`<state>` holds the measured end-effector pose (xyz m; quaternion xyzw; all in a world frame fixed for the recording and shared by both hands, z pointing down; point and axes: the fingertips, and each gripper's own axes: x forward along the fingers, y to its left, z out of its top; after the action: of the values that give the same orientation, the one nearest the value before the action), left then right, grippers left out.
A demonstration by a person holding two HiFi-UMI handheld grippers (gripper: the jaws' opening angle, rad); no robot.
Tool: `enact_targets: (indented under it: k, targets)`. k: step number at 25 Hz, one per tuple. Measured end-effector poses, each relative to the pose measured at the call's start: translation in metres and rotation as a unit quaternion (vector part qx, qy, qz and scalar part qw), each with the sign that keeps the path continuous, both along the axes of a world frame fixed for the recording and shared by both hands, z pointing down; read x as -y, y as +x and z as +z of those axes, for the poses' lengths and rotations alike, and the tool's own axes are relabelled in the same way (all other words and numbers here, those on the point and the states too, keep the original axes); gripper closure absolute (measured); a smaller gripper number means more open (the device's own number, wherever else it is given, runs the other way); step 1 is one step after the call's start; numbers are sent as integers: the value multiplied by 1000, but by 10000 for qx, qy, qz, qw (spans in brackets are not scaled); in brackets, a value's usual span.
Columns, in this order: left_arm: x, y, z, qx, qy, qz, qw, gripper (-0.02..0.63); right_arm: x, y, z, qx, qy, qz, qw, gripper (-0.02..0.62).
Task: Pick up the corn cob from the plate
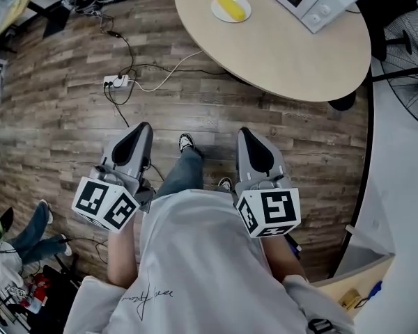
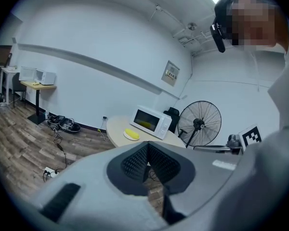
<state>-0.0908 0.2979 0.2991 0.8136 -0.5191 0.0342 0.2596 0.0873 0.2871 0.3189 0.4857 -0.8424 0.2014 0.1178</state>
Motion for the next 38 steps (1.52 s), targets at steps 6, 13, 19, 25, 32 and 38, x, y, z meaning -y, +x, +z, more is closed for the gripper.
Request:
enact_targets:
  k: [6,13,19,25,32,38]
  targets:
    - [40,-22,-4,21,39,317,9995,614,41,-33,-13,8,77,138,9999,586]
    - [76,-54,-3,98,103,611,9980,614,81,-72,-15,-120,77,293,9995,587]
    - [95,-79,-1,45,191,852,9962,614,100,-99,-22,-204,214,497,9983,586]
    - [108,-98,-6,-47,307,916,9953,614,104,-122,-29,-352,391,327,9981,585]
    - [119,-101,2,-155,291,912,9953,614,112,-120,-27,-469,403,364,9974,584]
    - [132,-90,-1,-236,384,1049,9935,614,130,-113,-27,-340,388,459,9976,584]
